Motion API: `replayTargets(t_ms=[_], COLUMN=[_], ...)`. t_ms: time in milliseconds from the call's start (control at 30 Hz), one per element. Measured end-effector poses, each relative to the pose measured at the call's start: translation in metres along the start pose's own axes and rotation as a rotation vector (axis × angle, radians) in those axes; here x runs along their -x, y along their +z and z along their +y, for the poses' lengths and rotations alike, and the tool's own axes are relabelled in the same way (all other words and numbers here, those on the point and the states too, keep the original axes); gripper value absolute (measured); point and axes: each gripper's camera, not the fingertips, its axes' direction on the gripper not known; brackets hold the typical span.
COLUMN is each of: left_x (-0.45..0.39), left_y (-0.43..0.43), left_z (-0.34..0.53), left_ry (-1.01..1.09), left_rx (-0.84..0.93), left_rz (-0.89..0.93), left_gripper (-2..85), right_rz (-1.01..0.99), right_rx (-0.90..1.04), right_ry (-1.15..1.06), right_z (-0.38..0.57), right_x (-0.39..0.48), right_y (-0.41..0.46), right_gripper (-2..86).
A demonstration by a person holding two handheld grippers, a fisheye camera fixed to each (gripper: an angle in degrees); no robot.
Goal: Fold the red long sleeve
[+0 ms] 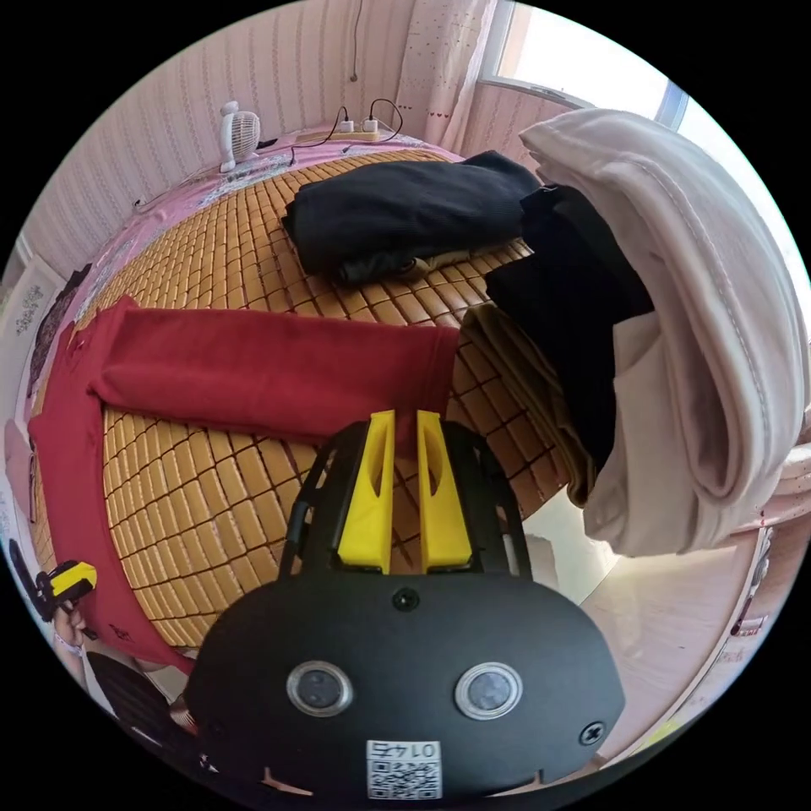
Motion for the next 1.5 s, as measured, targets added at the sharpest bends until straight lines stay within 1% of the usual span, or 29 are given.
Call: replayTargets(t_ms=[67,133,167,233,333,400,500,567,600,667,700,767,800,867,900,933,1033,1067,1100,1167,1200,1233,1300,1333,1367,1400,1433,1467,1500], left_x=[0.003,0.009,0.015,0.023,0.042,0.057,0.077,0.089,0.096,0.106,0.110,0.116,0.118,0.118,0.117,0.118,0.121,0.123,0.126,0.131,0.134,0.135,0.138,0.139,0.140,0.140,0.139,0.137,0.135], left_y=[-0.006,-0.014,-0.023,-0.042,-0.084,-0.120,-0.151,-0.160,-0.162,-0.161,-0.160,-0.155,-0.153,-0.159,-0.162,-0.164,-0.173,-0.178,-0.182,-0.189,-0.193,-0.195,-0.203,-0.206,-0.210,-0.216,-0.220,-0.228,-0.240], left_z=[0.004,0.011,0.017,0.031,0.063,0.094,0.131,0.151,0.160,0.168,0.172,0.177,0.181,0.190,0.194,0.197,0.209,0.214,0.219,0.226,0.230,0.232,0.241,0.242,0.246,0.249,0.251,0.257,0.264], left_ry=[-0.028,-0.064,-0.096,-0.143,-0.223,-0.284,-0.364,-0.415,-0.445,-0.500,-0.517,-0.531,-0.525,-0.507,-0.489,-0.483,-0.473,-0.469,-0.470,-0.475,-0.475,-0.474,-0.476,-0.478,-0.481,-0.482,-0.484,-0.484,-0.483], left_rx=[-0.013,-0.036,-0.068,-0.125,-0.222,-0.276,-0.304,-0.313,-0.299,-0.241,-0.223,-0.171,-0.166,-0.194,-0.206,-0.214,-0.246,-0.255,-0.263,-0.275,-0.282,-0.286,-0.301,-0.302,-0.306,-0.310,-0.311,-0.327,-0.361], left_rz=[0.017,0.076,0.114,0.118,0.040,-0.089,-0.243,-0.286,-0.294,-0.300,-0.290,-0.272,-0.263,-0.260,-0.259,-0.256,-0.231,-0.216,-0.196,-0.162,-0.145,-0.139,-0.121,-0.117,-0.111,-0.111,-0.113,-0.122,-0.122], left_gripper=[-1.0,-1.0,-1.0,-1.0,-1.0,-0.9,-0.4,0.5,1.3,2.7,3.2,3.2,3.1,3.0,2.8,2.7,2.4,2.2,2.0,1.4,1.0,0.8,0.1,0.0,-0.4,-0.7,-0.8,-0.9,-0.9], right_rz=[-0.011,0.000,0.014,0.055,0.150,0.170,0.001,-0.227,-0.273,-0.409,-0.443,-0.566,-0.585,-0.606,-0.607,-0.615,-0.604,-0.568,-0.540,-0.392,-0.354,-0.302,-0.359,-0.375,-0.340,-0.353,-0.445,-0.626,-0.732], right_rx=[0.023,0.040,0.035,0.007,-0.047,-0.105,-0.173,-0.159,-0.152,-0.126,-0.117,-0.062,-0.047,-0.028,-0.027,-0.022,0.033,0.044,0.047,0.051,0.061,0.106,0.081,0.088,0.091,0.095,0.075,-0.019,-0.079], right_ry=[-0.005,0.004,0.001,-0.015,-0.033,-0.039,-0.163,-0.360,-0.422,-0.685,-0.744,-0.908,-0.941,-1.047,-1.062,-1.076,-1.030,-1.004,-0.996,-0.988,-0.996,-1.027,-1.016,-1.041,-1.093,-1.127,-1.203,-1.322,-1.389], right_z=[-0.002,-0.003,-0.004,-0.004,-0.010,-0.017,-0.043,-0.073,-0.079,-0.098,-0.102,-0.118,-0.122,-0.131,-0.133,-0.137,-0.151,-0.155,-0.157,-0.159,-0.160,-0.160,-0.168,-0.173,-0.177,-0.179,-0.182,-0.180,-0.177], right_x=[-0.001,0.000,0.003,0.010,0.029,0.045,0.102,0.184,0.209,0.322,0.350,0.458,0.485,0.585,0.607,0.649,0.736,0.763,0.775,0.812,0.819,0.829,0.828,0.828,0.827,0.825,0.816,0.795,0.780], right_y=[-0.007,-0.015,-0.024,-0.042,-0.077,-0.100,-0.128,-0.137,-0.138,-0.145,-0.148,-0.155,-0.157,-0.164,-0.165,-0.166,-0.154,-0.145,-0.140,-0.117,-0.110,-0.095,-0.097,-0.098,-0.101,-0.105,-0.121,-0.149,-0.164], right_gripper=[3.4,2.8,3.3,5.1,6.3,6.7,7.4,8.2,8.4,8.7,8.7,8.9,9.0,9.4,9.6,9.9,10.7,10.9,11.0,11.0,11.0,10.0,5.8,3.4,2.2,2.0,1.7,1.7,1.6])
